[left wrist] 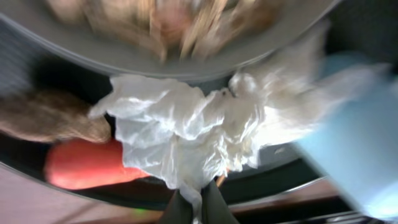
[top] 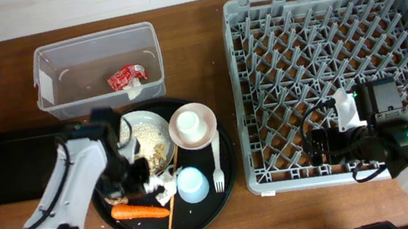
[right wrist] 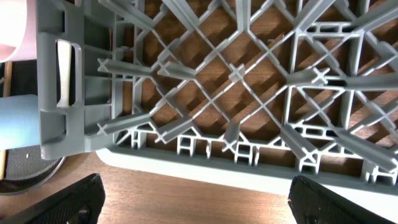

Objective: Sort waste into correct bins and load items into the dishwasher rack
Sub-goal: 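Drop the tissue into the clear bin with the left gripper, then grasp the second tissue and drop it into the clear bin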

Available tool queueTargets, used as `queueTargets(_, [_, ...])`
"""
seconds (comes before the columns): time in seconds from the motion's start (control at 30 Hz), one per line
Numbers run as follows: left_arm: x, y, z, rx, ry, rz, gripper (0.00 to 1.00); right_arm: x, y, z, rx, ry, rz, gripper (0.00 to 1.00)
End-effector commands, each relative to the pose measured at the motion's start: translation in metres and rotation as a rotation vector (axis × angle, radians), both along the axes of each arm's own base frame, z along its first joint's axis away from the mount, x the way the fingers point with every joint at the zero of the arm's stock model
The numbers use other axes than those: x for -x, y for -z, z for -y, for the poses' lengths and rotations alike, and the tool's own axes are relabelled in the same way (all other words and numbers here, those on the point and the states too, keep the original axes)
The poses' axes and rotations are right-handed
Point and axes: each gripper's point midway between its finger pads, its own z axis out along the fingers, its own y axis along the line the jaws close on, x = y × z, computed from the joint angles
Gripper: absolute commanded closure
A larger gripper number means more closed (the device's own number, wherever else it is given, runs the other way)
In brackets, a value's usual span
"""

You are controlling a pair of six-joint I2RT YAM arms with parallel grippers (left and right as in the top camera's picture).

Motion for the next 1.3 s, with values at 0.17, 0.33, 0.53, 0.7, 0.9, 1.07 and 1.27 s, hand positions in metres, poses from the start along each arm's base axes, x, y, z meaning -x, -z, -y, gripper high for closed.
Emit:
queueTargets(0.17, [-0.166,-0.126,-0.006,-0.072,-0.021,0.706,1.00,-0.002,-0.005,-0.003,-0.010,-0.004,0.016,0.02])
queueTargets(0.33, [-0.241,-0.093,0.002,-0.058,-0.032,0.842,1.00,-0.002,-0.005,-0.003,-0.010,-0.004,0.015,0.02])
queueTargets(0.53, [-0.270,-0.067,0.005,-0.053,-0.035,0.876,0.26,-0.002,-0.005,-0.003,-0.010,-0.004,0.015,0.02])
queueTargets(0.7, [-0.167,-0.081,0.028,0.113,0.015,0.560,0.01,-0.002,-0.005,-0.003,-0.010,-0.004,0.015,0.02])
queueTargets(0.9, [-0.050,-0.036,0.037,0.077,0.054,0.102,0.01,-0.001,-0.005,-0.003,-0.011,-0.004,0.011,0.02])
queueTargets(1.07, [-0.006,0.015,0.048,0.032,-0.040,-0.034,0.01,0.000,-0.004,-0.003,-0.010,-0.004,0.004,0.02])
queueTargets(1.27, [0.002,0.049,0.046,0.031,-0.087,-0.017,0.18,0.000,-0.004,-0.003,-0.010,-0.004,0.004,0.02])
